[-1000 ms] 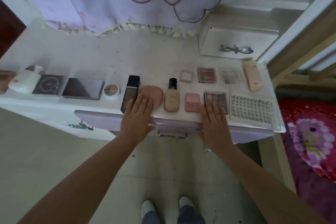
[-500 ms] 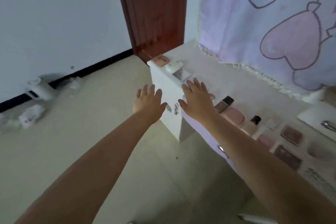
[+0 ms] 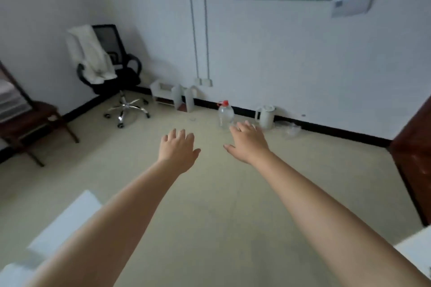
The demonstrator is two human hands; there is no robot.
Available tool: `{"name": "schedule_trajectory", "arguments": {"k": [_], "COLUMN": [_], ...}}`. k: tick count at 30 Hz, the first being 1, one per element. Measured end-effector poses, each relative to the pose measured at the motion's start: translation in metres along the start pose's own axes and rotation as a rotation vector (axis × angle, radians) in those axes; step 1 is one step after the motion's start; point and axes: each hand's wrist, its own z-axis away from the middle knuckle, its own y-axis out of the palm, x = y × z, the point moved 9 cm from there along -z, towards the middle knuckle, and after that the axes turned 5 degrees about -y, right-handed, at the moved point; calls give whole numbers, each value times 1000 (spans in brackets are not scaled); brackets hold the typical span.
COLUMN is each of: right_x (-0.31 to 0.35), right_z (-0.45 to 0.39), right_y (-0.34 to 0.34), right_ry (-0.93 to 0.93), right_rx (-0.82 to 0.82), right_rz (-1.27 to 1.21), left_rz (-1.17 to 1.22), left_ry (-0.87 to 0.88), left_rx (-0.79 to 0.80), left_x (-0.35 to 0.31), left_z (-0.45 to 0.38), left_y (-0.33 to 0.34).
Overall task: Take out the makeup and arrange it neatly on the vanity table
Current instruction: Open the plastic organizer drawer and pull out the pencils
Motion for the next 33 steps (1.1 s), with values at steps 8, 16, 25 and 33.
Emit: {"name": "schedule_trajectory", "arguments": {"k": [8, 16, 25, 33], "right_x": [275, 435, 564, 698], "right_z": [-146, -268, -500, -656], "right_y": [10, 35, 20, 7], "right_ry": [-380, -602, -728, -827], "right_rx": [5, 37, 27, -17], "right_rz": [-81, -113, -117, -141], "left_rz": [-74, -72, -148, -89], "left_ry": [-424, -637, -785, -984], "left_rx": [-57, -13, 1, -77], "left_x": [296, 463, 646, 824], "left_z": [16, -11, -159, -241], "left_y": [-13, 18, 13, -1]}}
